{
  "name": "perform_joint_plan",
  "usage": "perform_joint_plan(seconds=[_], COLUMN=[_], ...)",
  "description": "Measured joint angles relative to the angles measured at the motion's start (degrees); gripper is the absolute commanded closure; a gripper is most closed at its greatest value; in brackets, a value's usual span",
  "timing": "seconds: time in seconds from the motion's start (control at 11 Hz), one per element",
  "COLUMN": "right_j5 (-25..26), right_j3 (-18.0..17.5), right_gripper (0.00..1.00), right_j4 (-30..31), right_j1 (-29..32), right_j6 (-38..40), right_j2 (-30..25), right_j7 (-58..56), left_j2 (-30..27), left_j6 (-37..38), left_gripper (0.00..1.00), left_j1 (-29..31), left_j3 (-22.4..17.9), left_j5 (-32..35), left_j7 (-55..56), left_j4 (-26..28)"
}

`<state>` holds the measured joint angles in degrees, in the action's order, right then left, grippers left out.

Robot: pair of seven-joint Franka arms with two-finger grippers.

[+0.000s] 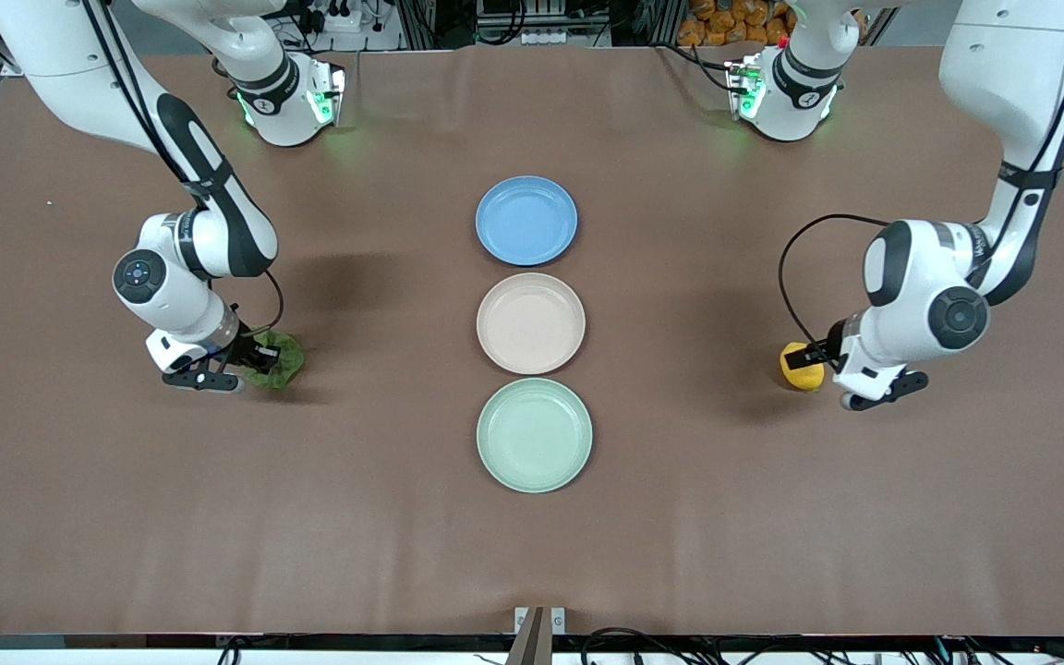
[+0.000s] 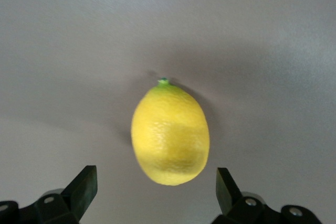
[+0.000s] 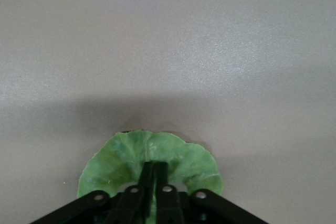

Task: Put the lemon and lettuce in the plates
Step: 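Close the right gripper on the lettuce while the left gripper grasps the lemon, then carry the lettuce toward the green plate while the left gripper carries the lemon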

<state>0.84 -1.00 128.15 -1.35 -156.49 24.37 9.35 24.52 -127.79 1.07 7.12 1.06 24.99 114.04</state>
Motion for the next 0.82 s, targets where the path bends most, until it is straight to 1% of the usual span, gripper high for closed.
perform_joint_plan(seconds=[0.18, 0.27, 0.36, 0.45, 0.55, 0.64, 0.73, 0.82], right_j5=[0.0, 0.0, 0.0, 0.0, 0.0, 0.0, 0.01, 0.01], right_j3=[0.0, 0.0, 0.01, 0.01, 0.01, 0.01, 0.01, 0.01], right_gripper=[0.24, 0.2, 0.19, 0.21, 0.32, 0.52, 0.71, 0.8], right_j4=[-0.03, -0.03, -0.03, -0.02, -0.02, -0.01, 0.05, 0.1], right_j1=[0.0, 0.0, 0.0, 0.01, 0.01, 0.01, 0.01, 0.01], right_j6=[0.14, 0.19, 0.22, 0.27, 0.34, 0.34, 0.35, 0.35], right_j2=[0.01, 0.02, 0.02, 0.03, 0.04, 0.07, 0.18, 0.34], right_j7=[0.25, 0.29, 0.34, 0.54, 0.67, 0.77, 0.83, 0.86], left_j2=[1.77, 2.91, 4.27, 5.61, 6.5, 6.98, 7.26, 7.4], left_j6=[-0.48, -0.61, -0.87, -0.96, -1.0, -1.01, -1.01, -1.01], left_gripper=[0.0, 0.0, 0.0, 0.0, 0.0, 0.01, 0.68, 1.0], left_j1=[-0.75, -1.04, -1.34, -1.57, -1.63, -1.59, -1.52, -1.53], left_j3=[0.0, -0.01, 0.0, 0.0, 0.0, -0.05, -0.08, -0.08], left_j5=[0.0, 0.0, 0.0, 0.0, 0.34, 1.72, 3.18, 3.98], left_j7=[0.39, 0.41, 0.47, 0.5, 0.51, 0.54, 0.54, 0.54], left_j4=[-0.57, -1.23, -2.1, -3.12, -3.84, -4.29, -4.53, -4.64])
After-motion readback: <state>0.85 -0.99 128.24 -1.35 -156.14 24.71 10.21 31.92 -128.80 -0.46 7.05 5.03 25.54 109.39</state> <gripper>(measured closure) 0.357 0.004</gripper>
